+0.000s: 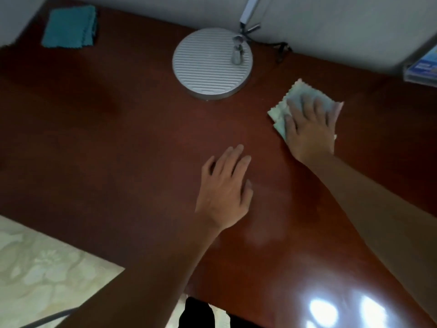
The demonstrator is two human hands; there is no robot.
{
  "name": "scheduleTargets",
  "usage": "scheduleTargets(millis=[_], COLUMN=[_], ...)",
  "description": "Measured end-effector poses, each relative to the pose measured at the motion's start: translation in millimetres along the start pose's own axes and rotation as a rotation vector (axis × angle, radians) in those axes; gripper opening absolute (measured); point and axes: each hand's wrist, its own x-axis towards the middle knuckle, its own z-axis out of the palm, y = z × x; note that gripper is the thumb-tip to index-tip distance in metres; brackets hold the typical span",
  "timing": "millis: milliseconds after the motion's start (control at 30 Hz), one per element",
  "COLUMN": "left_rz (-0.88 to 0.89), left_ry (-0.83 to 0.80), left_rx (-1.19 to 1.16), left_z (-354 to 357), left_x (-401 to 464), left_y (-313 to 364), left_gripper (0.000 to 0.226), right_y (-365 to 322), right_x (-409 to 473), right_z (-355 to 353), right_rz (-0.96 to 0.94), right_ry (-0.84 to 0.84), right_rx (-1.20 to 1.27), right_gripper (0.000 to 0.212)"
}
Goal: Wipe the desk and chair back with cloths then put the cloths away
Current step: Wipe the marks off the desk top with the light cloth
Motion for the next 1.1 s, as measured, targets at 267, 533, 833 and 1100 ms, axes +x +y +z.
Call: scheduleTargets(millis=[267,533,833,1100], left_rz=[-0.363,-0.352,-0.29,-0.304], left_ry=[0.02,0.023,0.057,0.072], left_rx=[0.134,0.137,0.132,0.113], left_z=[-48.1,-42.6,-39.8,-40.9], left_x=[-75.9,-90.2,-93.5,-92.9], left_y=[-115.9,-133.4,-139.2,-136.4], left_gripper=[0.06,0.056,0.051,0.05], right_y=[-191.0,-169.7,-174.1,-174.7], right_x=[-106.3,-43.7,-214.2,-86.7], right_z=[21.2,13.8,31.0,15.6], right_rz=[-0.438,-0.282,-0.574,-0.067], right_ry=[-0.045,-0.049,-0.092,-0.032], right_rx=[0.077,-0.006,0.019,0.021], right_gripper=[0.048,0.052,0.05,0.053])
